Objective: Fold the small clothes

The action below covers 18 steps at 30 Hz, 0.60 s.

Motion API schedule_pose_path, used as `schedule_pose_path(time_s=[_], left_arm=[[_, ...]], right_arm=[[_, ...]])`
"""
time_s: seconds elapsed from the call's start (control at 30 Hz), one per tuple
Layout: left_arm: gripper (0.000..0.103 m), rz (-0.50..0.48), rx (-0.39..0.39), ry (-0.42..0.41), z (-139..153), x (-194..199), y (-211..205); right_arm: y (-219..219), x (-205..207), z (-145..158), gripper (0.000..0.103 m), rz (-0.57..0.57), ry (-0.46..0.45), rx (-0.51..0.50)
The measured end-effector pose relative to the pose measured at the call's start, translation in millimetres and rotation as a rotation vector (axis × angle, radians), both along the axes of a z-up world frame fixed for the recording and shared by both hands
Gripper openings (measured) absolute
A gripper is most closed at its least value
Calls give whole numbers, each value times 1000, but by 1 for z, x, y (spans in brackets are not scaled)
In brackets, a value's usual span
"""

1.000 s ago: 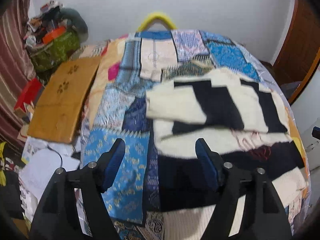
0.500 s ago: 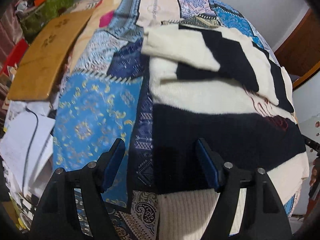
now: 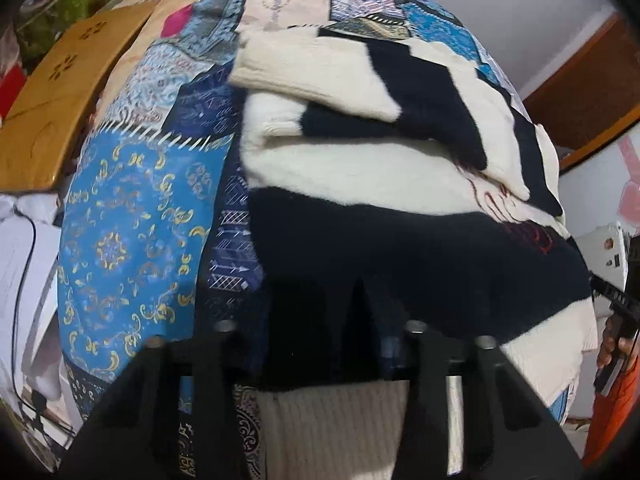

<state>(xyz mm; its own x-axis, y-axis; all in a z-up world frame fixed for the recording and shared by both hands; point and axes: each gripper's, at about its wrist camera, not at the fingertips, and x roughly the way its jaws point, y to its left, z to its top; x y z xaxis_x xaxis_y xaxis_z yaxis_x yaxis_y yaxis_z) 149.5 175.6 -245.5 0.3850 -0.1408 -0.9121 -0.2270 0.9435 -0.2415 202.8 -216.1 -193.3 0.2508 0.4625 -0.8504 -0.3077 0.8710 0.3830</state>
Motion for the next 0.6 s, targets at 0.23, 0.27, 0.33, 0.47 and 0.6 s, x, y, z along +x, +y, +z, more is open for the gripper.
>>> schedule_pose_path(time_s=[0.23,0.27,0.33,0.47,0.6], left_arm=[[9,-6,17,-76,23,2,-1],[9,-3,20,-90,28,2,0],[8,7,26,-127,41,5,1],[8,29,54,-202,67,14,6],[7,40,82,-262,87,26,14]], right_arm=[[-2,7,17,8,3,-63,37],[0,7,21,8,7,-76,38],[2,10,30,8,11,-105,46],[6,20,49,8,6,-173,65],[7,33,62,7,-15,-223,68]])
